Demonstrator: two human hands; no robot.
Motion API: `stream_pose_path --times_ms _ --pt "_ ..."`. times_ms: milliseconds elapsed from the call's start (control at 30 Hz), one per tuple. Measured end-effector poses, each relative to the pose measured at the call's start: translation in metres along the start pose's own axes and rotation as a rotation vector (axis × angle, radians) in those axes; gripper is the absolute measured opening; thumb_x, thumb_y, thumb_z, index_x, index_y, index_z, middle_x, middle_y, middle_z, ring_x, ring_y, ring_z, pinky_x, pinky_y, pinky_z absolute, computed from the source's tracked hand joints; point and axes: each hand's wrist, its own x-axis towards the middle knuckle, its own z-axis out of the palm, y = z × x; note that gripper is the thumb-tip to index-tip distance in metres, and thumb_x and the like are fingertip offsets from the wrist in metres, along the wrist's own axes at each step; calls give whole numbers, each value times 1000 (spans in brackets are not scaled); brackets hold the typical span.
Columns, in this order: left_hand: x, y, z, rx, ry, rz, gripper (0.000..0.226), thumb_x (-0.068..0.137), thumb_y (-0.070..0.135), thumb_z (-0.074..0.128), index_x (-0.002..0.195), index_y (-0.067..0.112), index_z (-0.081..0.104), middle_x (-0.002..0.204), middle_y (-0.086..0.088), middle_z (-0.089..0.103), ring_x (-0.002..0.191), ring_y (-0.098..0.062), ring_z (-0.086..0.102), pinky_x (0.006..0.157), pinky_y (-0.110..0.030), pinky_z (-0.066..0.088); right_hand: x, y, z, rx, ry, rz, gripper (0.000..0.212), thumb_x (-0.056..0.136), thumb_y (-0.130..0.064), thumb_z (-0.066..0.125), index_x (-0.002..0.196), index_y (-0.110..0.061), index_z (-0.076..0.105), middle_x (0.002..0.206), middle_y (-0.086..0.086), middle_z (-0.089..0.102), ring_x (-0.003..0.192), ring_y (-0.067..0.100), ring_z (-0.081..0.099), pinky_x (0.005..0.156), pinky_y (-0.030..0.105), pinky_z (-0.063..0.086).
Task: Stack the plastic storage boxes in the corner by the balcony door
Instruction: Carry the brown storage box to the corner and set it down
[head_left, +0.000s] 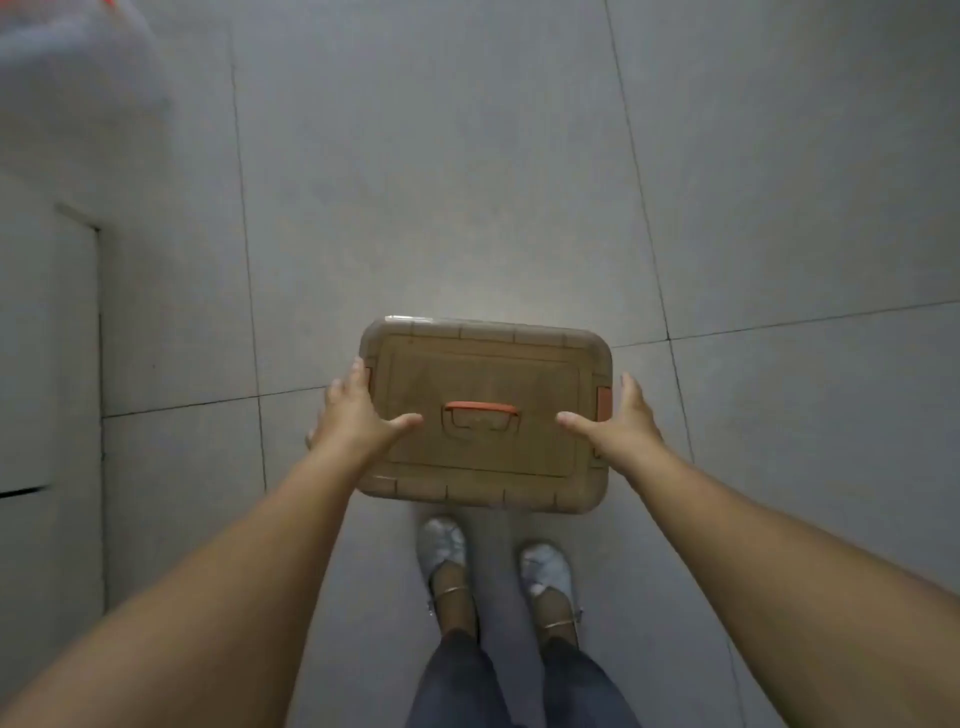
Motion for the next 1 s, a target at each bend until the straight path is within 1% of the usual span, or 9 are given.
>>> stream_pose_path --times_ms 133,233,367,433,500,600,700,833,1000 --pt "65 -30 43 -86 -26 -102 112 64 53 76 149 31 6 154 -11 20 139 -35 30 107 -59 35 69 27 43 154 0 91 106 69 -41 78 150 -27 11 156 8 25 140 32 32 110 52 35" --pt "97 -50 64 -168 -42 -178 117 62 50 79 150 30 4 155 -12 21 139 -38 29 107 -61 34 98 43 59 232 71 139 105 70 -43 77 149 -30 9 156 7 23 140 33 30 108 50 33" --pt "112 -63 72 -422 -106 -220 100 64 39 81 143 26 21 141 -10 42 128 -35 45 99 -55 45 113 56 59 312 51 202 104 67 -46 78 147 -30 15 152 7 31 136 34 36 108 52 36" --pt "106 -65 66 -494 -136 -266 93 65 40 80 139 20 28 135 -10 48 121 -34 51 94 -49 49 106 57 52 321 24 216 100 66 -46 78 146 -23 22 147 8 38 131 33 41 102 48 40" --pt "92 -65 55 -504 -185 -320 91 66 43 79 138 15 31 132 -12 49 118 -34 53 94 -48 49 93 54 42 315 8 233 97 66 -47 78 144 -18 28 144 8 43 128 32 45 98 45 41" --pt "56 -62 16 -521 -262 -360 89 67 44 78 137 10 35 130 -15 53 116 -36 55 97 -52 48 52 31 17 284 -13 244 97 65 -50 77 144 -14 33 140 11 48 123 34 49 102 47 43" --pt "13 -53 -26 -575 -306 -383 81 70 43 75 134 6 41 127 -18 56 111 -36 58 93 -47 50 6 0 -10 244 -45 263 94 67 -54 74 141 -9 38 134 16 53 119 37 52 102 53 42" --pt "-47 -32 -103 -610 -303 -380 79 74 46 71 134 5 42 126 -19 57 112 -37 57 97 -52 47 -63 -66 -56 214 -44 228 88 69 -49 75 137 -3 41 131 20 55 117 38 54 102 52 43" --pt "-118 -3 -218 -716 -218 -303 79 73 48 71 134 5 44 126 -19 58 113 -37 58 98 -52 47 -152 -157 -118 209 -1 76 84 73 -48 72 139 -5 40 134 18 52 120 38 52 102 52 42"
